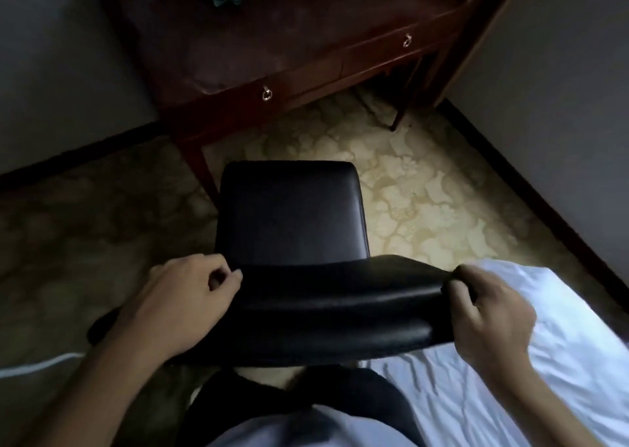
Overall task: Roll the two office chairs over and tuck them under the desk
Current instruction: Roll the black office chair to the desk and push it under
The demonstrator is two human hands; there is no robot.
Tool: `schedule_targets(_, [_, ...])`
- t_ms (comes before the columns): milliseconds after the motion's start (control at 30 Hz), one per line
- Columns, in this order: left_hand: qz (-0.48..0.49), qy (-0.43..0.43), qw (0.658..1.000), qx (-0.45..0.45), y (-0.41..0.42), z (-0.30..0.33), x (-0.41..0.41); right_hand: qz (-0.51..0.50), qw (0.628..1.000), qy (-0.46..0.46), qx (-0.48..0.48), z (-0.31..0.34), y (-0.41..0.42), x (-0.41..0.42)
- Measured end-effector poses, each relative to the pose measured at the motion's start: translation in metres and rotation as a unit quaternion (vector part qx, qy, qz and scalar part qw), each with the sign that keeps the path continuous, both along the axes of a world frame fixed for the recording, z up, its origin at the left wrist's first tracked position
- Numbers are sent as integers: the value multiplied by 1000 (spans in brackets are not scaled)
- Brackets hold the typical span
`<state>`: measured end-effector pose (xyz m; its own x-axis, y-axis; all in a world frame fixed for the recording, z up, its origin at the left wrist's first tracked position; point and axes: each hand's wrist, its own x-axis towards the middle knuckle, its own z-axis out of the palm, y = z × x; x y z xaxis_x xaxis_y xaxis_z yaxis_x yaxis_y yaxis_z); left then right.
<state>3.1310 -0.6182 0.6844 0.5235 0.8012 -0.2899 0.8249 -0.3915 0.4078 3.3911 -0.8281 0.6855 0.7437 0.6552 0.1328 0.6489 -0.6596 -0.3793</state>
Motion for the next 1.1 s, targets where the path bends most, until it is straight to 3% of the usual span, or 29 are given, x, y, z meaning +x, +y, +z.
schedule_targets(200, [53,40,997,-35,-40,-13,45,73,997,15,-8,8,4,57])
schedule_targets(400, [39,35,998,-44,-58,-24,82,92,996,21,2,13,14,102])
schedule_targets(600, [140,-31,971,-190,-67,-14,99,150,988,27,-20,15,21,136])
schedule_targets(700, [173,-20,972,-156,-78,-11,107,197,978,20,-59,18,28,153])
schedule_targets(800, [203,11,977,-60,-96,-4,110,263,959,35,-105,22,36,162])
schedule_targets(933, [289,-3,957,-32,-133,13,105,351,922,68,-148,25,49,177])
schedule_targets(1100, [317,58,944,72,-150,16,118,407,894,56,-177,18,52,183])
